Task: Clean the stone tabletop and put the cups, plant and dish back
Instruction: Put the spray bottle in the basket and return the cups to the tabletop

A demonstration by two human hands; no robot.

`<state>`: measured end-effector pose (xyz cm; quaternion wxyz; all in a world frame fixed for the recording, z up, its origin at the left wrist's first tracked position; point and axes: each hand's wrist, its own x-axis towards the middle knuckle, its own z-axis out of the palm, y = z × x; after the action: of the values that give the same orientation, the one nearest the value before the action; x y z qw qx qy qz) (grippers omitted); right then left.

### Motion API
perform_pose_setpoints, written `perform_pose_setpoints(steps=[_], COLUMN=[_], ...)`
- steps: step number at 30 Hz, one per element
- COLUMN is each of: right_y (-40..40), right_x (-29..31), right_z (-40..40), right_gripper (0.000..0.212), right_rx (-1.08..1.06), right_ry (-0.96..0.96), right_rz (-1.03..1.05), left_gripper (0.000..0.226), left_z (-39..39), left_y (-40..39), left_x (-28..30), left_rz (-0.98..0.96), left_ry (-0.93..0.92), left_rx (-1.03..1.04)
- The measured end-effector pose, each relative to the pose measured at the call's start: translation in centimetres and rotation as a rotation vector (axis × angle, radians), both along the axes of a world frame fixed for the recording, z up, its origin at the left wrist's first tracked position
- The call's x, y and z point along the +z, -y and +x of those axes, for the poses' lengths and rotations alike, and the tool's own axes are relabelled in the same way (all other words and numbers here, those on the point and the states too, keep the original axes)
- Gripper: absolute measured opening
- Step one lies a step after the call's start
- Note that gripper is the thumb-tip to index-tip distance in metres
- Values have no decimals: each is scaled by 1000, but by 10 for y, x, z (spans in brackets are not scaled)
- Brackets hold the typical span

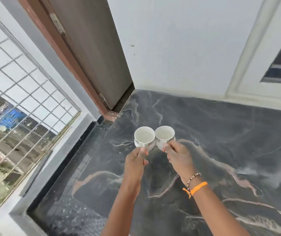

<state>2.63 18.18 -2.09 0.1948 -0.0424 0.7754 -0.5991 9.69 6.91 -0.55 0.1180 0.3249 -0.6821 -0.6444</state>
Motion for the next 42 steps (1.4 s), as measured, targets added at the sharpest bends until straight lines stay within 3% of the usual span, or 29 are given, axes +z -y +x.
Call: perform_pose_setpoints(steps=[8,12,21,32,42], right_y=[70,120,208,237,239], right_x=[-8,-17,-44,-66,-74], right_z=[-48,-71,-128,-160,-161], right_gripper=[24,35,24,23,22], right_rx=[-113,-210,-405,-504,-493], right_ry=[-46,-64,-106,-86,-74], right_rz=[30,51,104,140,185], left_gripper=[35,38,35,35,34], left_z=[-64,-104,-186,-224,-235], left_y=[80,139,227,254,255], left_x=[-14,-28,-58,-92,-96], left_rz=[-20,-25,-1,93,33], left_ry=[-14,18,-40,41,48], left_rx=[-153,-237,-432,-480,-505])
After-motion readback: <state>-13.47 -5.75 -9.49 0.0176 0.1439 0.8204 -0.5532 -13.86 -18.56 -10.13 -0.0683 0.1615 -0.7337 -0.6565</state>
